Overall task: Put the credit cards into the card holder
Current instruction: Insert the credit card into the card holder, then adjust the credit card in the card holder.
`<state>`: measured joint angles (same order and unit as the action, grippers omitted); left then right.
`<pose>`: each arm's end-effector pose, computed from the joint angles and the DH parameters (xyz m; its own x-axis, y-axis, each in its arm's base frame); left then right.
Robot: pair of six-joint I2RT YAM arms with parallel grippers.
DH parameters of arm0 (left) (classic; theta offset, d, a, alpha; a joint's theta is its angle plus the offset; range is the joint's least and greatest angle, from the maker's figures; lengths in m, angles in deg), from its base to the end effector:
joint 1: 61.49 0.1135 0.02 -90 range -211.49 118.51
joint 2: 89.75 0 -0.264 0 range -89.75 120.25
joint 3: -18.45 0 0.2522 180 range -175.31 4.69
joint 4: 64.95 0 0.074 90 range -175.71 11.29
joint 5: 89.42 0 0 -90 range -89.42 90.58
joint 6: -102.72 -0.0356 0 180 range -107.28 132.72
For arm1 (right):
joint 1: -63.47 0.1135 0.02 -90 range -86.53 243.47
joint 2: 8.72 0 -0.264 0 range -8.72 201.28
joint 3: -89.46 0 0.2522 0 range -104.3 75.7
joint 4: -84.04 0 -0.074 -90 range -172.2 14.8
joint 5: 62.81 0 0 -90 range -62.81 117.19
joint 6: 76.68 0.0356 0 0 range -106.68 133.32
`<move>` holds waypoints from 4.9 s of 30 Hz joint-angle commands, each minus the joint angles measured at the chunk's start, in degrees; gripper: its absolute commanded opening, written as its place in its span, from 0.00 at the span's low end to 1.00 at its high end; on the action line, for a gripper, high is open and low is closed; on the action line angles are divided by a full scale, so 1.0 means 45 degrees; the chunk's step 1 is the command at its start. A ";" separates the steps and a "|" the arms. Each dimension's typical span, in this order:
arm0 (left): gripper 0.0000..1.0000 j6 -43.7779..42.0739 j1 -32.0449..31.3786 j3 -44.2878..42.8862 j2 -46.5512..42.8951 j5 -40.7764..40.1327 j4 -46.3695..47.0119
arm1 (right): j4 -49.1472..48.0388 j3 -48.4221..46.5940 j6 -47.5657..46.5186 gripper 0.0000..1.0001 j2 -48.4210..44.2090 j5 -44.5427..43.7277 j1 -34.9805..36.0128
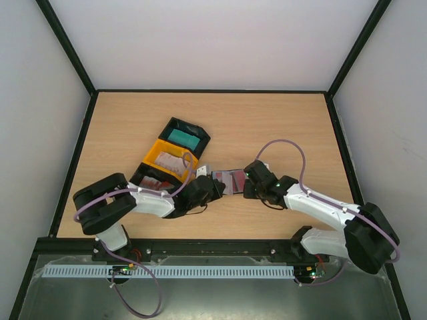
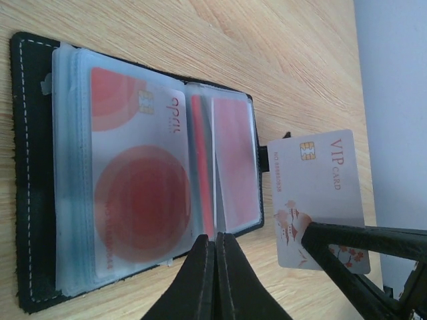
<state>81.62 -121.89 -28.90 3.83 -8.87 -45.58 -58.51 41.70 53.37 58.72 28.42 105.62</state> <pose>0.1574 -0.2652 0.1456 -0.8130 -0.4320 -0.3904 0.0745 0.5878 -0.8056 0.1594 0.1453 0.1803 -0.9139 0.0405 -0.4039 -0.1195 0.9241 0.3630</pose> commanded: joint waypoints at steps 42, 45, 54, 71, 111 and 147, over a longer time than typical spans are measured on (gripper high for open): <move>0.02 0.1411 0.0063 -0.1313 0.3552 -0.0027 0.2355 | -0.0504 0.0911 0.0221 0.02 0.1264 0.0350 0.0086; 0.05 0.1272 -0.0113 -0.1319 0.3581 0.0184 0.2265 | -0.0565 0.0942 0.0258 0.02 0.1179 0.0360 0.0086; 0.28 0.0410 -0.0297 -0.1771 0.3416 0.1023 0.1181 | -0.0465 0.0875 0.0340 0.02 0.0970 0.0162 0.0086; 0.65 0.0455 -0.0126 -0.2506 0.0803 0.1729 -0.3998 | -0.0300 0.0406 0.0214 0.02 0.0692 -0.0042 0.0067; 0.58 -0.1703 0.0982 -0.5179 0.3973 0.3614 -0.3510 | -0.1268 0.1408 0.0747 0.02 0.0526 0.0602 -0.0417; 0.55 -0.3669 0.2183 -0.2022 -0.0551 0.2589 -0.5247 | -0.3140 0.0426 0.0458 0.02 0.1206 0.3003 -0.0345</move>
<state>65.36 -112.95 -38.51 0.36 -0.19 -72.82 -73.22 42.84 54.97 64.42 46.48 103.94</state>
